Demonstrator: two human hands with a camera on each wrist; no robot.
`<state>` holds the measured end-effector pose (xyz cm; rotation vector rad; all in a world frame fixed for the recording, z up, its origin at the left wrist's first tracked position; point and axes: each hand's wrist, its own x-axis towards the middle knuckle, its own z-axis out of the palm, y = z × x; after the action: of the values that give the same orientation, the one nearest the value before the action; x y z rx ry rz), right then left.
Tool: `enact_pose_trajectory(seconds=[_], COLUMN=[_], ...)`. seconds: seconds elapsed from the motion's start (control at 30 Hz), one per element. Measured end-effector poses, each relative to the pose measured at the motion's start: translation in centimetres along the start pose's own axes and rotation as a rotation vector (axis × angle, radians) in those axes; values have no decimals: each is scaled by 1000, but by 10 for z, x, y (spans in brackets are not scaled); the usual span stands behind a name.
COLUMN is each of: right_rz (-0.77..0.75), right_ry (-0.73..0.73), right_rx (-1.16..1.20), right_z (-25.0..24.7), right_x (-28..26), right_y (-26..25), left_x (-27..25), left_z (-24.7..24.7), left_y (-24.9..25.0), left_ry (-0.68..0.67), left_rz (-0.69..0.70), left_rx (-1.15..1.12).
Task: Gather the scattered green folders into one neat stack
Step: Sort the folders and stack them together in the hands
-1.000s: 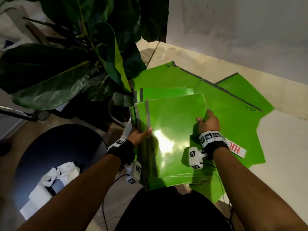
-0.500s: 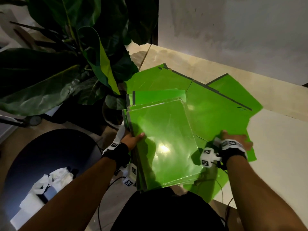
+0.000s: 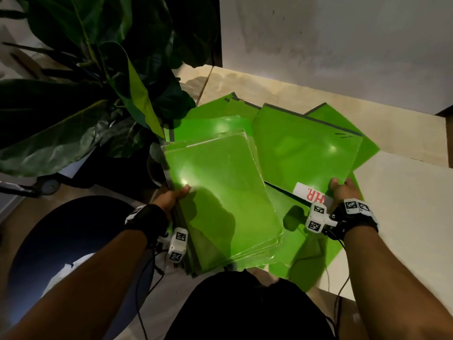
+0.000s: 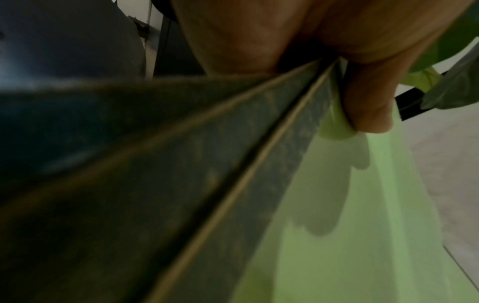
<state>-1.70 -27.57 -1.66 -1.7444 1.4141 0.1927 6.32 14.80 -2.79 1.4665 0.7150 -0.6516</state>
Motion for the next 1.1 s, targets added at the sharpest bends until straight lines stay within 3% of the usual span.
enact_pose_trajectory(seconds=[0.17, 0.27, 0.37, 0.5, 0.63, 0.7, 0.9, 1.1], right_rz=[-69, -114, -239, -284, -2, -1, -206, -492], right_ry=[-72, -114, -163, -195, -115, -94, -22, 148], right_rx=[-84, -267, -610, -700, -190, -57, 145, 328], right_z=[31, 46, 48, 51, 50, 45, 20, -49], right_x=[-10, -17, -21, -19, -17, -15, -25, -41], right_y=[-25, -40, -40, -37, -50, -51, -40, -62], left_x=[-8, -6, -6, -7, -6, -6, -8, -5], left_z=[-10, -14, -15, -11, -13, -11, -3, 15], left_y=[-2, -7, -10, -9, -11, -11, -7, -7], left_ry=[-56, -39, -26, -61, -30, -18, -26, 23], left_rz=[7, -4, -14, -23, -18, -19, -72, 8], left_rx=[-64, -73, -54, -45, -38, -30, -27, -6])
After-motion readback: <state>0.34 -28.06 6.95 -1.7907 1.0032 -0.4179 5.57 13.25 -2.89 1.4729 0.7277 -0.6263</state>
